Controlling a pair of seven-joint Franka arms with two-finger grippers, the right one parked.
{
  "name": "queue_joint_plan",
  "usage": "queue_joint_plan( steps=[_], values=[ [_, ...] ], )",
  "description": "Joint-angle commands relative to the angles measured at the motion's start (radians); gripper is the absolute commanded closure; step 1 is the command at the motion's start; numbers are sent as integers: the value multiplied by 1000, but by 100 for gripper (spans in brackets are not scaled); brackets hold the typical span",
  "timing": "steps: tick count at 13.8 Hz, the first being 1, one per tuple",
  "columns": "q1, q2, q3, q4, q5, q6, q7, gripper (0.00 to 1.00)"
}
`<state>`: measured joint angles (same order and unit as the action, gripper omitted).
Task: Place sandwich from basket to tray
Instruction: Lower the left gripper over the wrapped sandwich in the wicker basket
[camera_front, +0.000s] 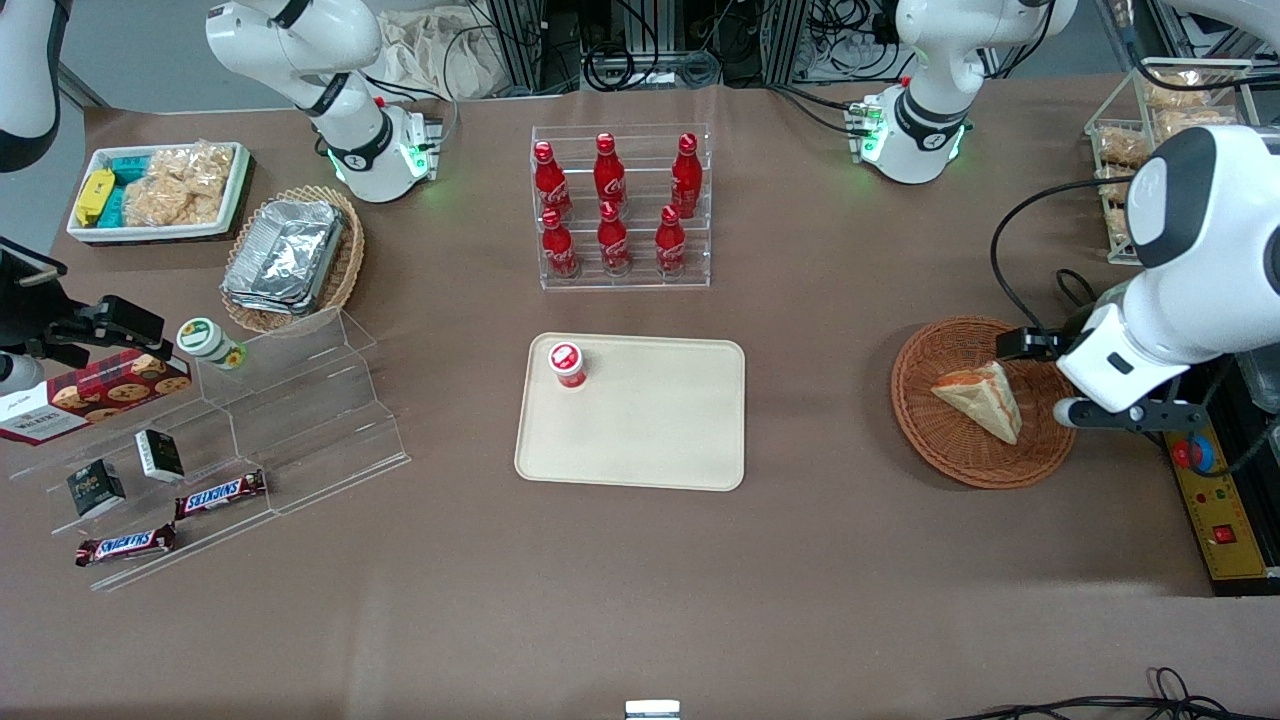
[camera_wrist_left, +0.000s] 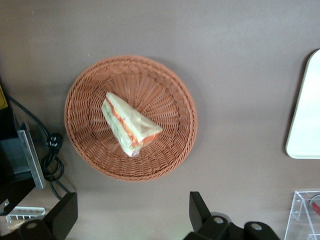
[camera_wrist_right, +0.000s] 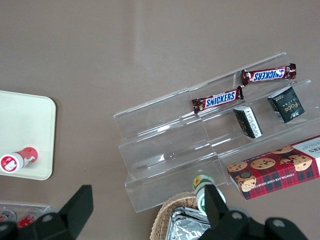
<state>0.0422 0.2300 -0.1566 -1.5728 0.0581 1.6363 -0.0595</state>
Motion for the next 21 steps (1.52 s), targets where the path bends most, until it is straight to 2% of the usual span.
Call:
queue_joint_plan(
  steps=[1,5,7,11,14,17,21],
  values=[
    [-5,46,-3,60,-12,-45,-21,0],
    [-10,80,-3,59,2,-44,-112,0],
    [-4,77,-1,-19,-14,5,-213,0],
    [5,22,11,-283,-1,296,-422,0],
    [50,12,19,-415,3,480,-461,0],
    [107,15,19,-502,8,615,-461,0],
    [107,29,19,-592,8,775,-560,0]
  ],
)
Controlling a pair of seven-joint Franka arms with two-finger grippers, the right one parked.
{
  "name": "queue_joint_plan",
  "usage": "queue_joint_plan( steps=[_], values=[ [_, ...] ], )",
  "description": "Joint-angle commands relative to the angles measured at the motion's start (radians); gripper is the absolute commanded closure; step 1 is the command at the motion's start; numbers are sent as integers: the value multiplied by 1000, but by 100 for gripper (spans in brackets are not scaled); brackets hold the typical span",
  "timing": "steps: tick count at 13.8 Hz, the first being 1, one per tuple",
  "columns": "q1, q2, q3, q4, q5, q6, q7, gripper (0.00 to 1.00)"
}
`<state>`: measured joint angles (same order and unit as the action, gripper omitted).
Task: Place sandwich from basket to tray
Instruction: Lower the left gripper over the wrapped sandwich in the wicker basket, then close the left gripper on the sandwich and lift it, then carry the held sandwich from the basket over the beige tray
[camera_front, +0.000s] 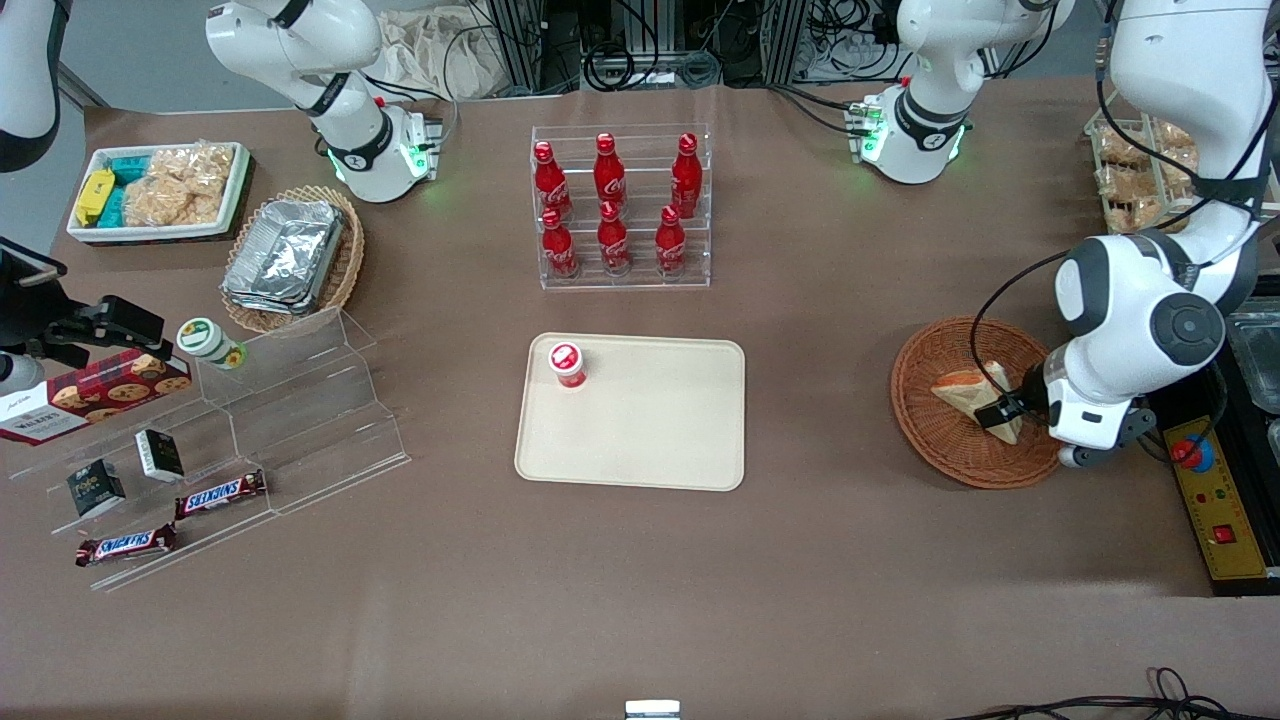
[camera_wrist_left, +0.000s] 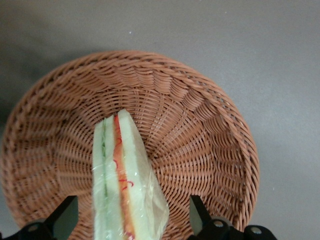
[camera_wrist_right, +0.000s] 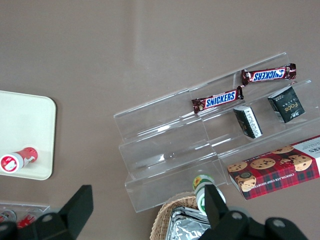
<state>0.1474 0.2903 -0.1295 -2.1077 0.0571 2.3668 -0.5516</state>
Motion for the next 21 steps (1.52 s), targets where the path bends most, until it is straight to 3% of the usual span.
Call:
queue_joint_plan(
  steps=[1,4,6,7,8,9,12,15,19,21],
  values=[
    [1,-28,-9,-63,9,46,-76,0],
    [4,3,-9,-78,7,84,-77,1],
    [29,18,-9,-78,9,91,-77,18],
    [27,27,-9,-77,9,91,-76,40],
    [27,27,-9,-75,9,91,-76,75],
    [26,26,-10,-75,9,85,-76,100],
    [24,-2,-15,-48,10,13,-56,100],
    [17,-59,-54,73,9,-203,16,100],
    [6,-22,-140,453,7,-557,266,100],
    [-69,18,-176,599,67,-661,300,100]
  ],
)
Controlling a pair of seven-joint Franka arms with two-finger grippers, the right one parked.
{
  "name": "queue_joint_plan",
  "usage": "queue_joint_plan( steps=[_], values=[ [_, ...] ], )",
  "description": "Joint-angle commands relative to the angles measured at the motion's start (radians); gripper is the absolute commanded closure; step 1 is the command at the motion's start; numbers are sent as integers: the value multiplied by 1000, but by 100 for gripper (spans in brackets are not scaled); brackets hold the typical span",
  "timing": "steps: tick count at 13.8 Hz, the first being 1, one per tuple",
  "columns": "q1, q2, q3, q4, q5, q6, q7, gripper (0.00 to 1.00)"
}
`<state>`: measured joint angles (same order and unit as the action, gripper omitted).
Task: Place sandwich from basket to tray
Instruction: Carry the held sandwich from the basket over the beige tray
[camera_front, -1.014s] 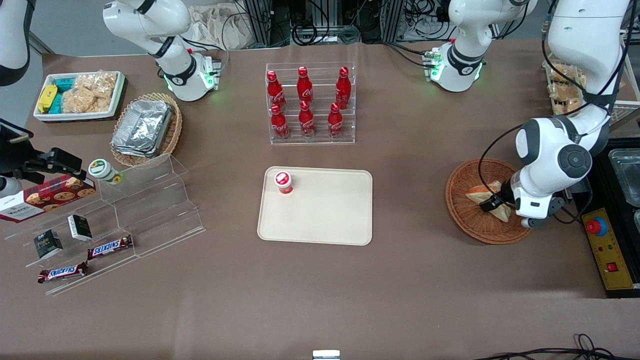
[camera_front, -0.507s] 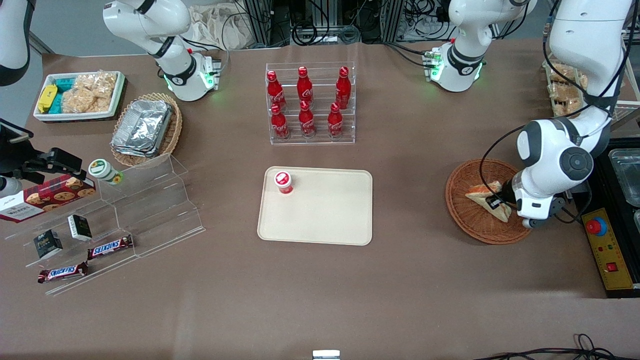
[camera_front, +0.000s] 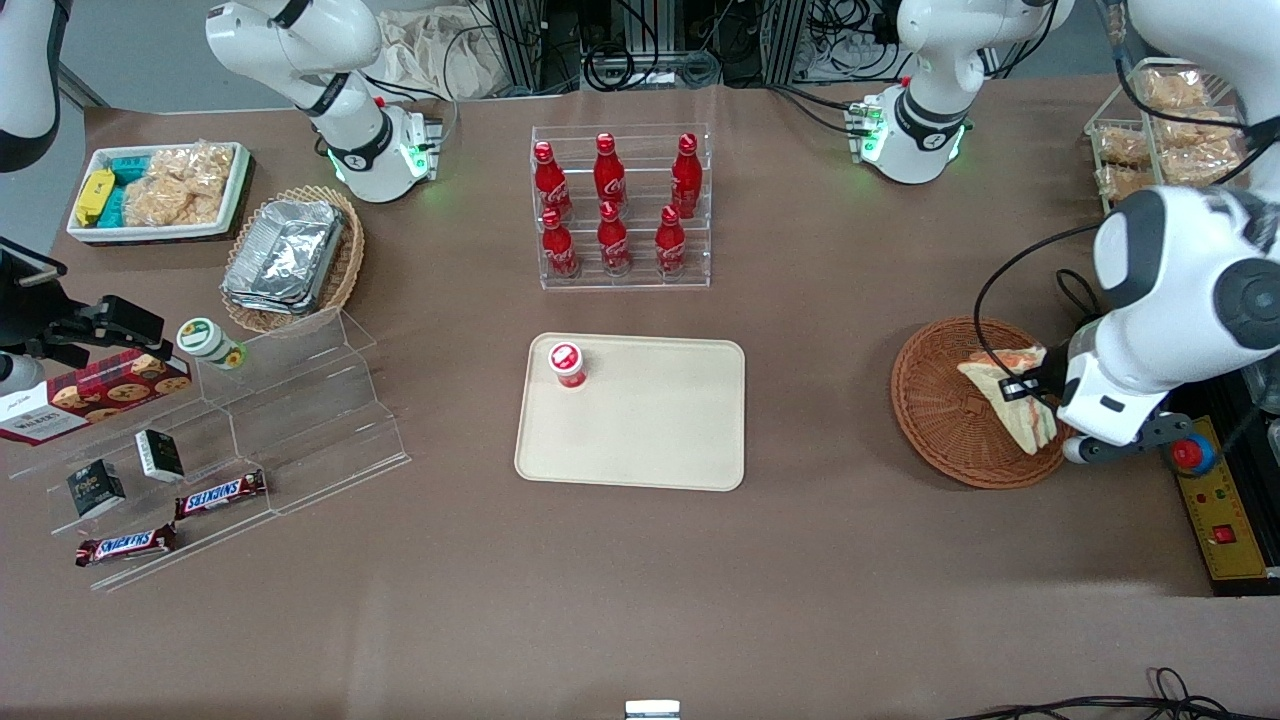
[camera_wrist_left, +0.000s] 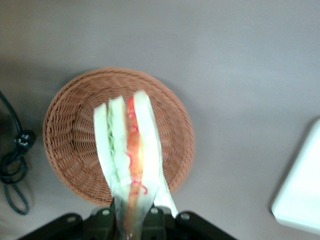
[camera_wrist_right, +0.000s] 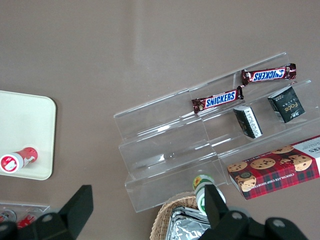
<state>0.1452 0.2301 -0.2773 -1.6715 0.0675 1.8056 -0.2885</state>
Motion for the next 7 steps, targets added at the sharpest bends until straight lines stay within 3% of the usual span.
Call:
queue_joint_plan(
  steps=[1,4,7],
  values=[
    [-131,95,-33,206,105,-115,45,100],
    [-292,139,-33,230,134,-106,34,100],
    [-389,292,-36,318,124,-101,32,100]
  ],
)
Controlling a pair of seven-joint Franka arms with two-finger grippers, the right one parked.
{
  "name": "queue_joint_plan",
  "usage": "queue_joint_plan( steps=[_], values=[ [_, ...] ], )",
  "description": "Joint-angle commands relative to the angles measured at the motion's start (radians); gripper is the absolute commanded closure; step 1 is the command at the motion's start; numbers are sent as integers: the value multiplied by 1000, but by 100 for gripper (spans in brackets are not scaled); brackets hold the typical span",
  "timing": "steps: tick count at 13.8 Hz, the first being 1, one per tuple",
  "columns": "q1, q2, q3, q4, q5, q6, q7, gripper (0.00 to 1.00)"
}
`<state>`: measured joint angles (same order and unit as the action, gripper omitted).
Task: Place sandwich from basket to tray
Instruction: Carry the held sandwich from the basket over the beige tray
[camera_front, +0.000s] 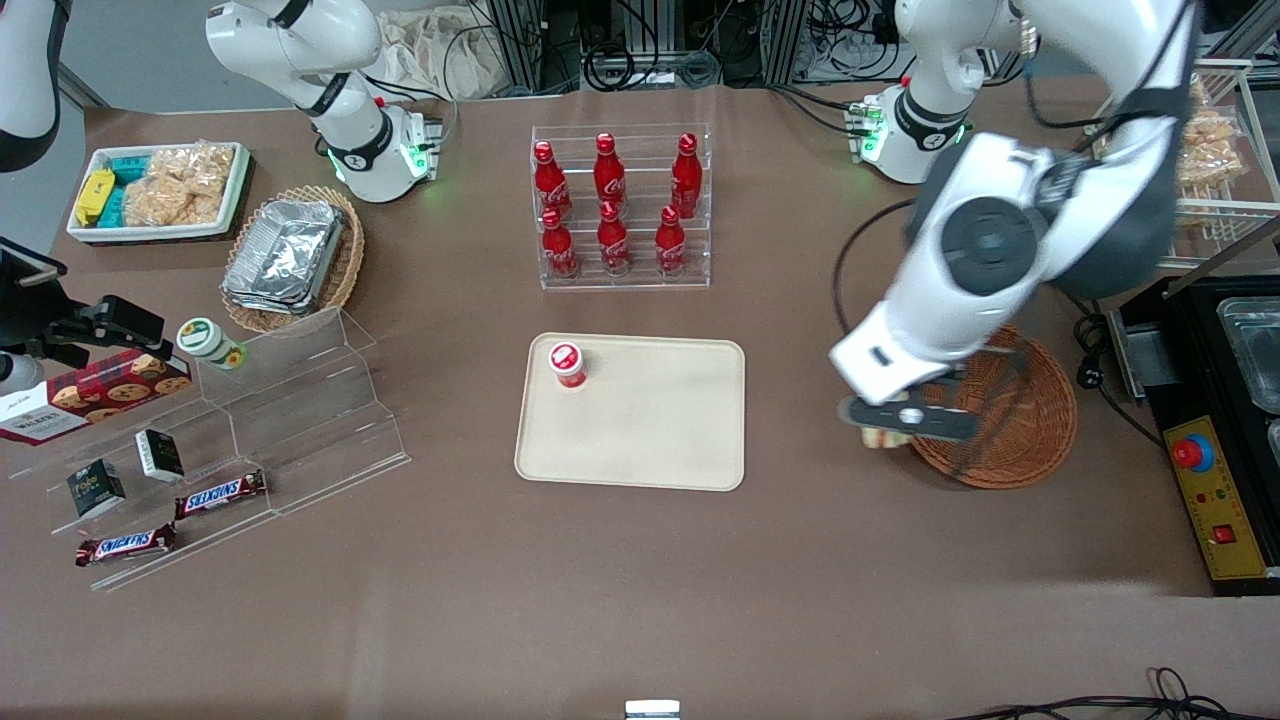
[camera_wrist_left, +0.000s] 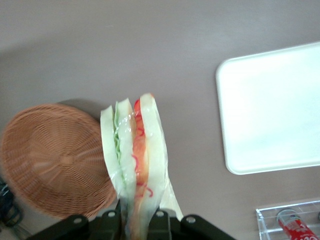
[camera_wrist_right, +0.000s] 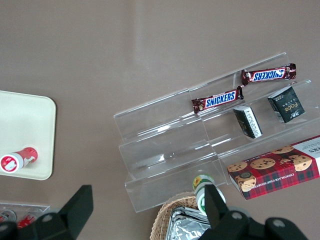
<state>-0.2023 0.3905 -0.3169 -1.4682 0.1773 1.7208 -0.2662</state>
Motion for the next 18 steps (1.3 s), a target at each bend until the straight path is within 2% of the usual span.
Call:
queue_joint_plan(
  steps=[1,3,7,11,12,13,18],
  values=[
    [-83,183,5,144,16,-10,-4,100],
    [-127,281,5,193,14,64,-85,100],
    [-173,424,4,192,13,284,-145,100],
    [-173,462,-28,181,13,301,-146,100],
    [-173,461,-28,175,13,300,-148,65],
    [-172,456,-28,172,14,290,-145,2],
    [-149,360,-28,166,11,160,-137,0]
  ],
)
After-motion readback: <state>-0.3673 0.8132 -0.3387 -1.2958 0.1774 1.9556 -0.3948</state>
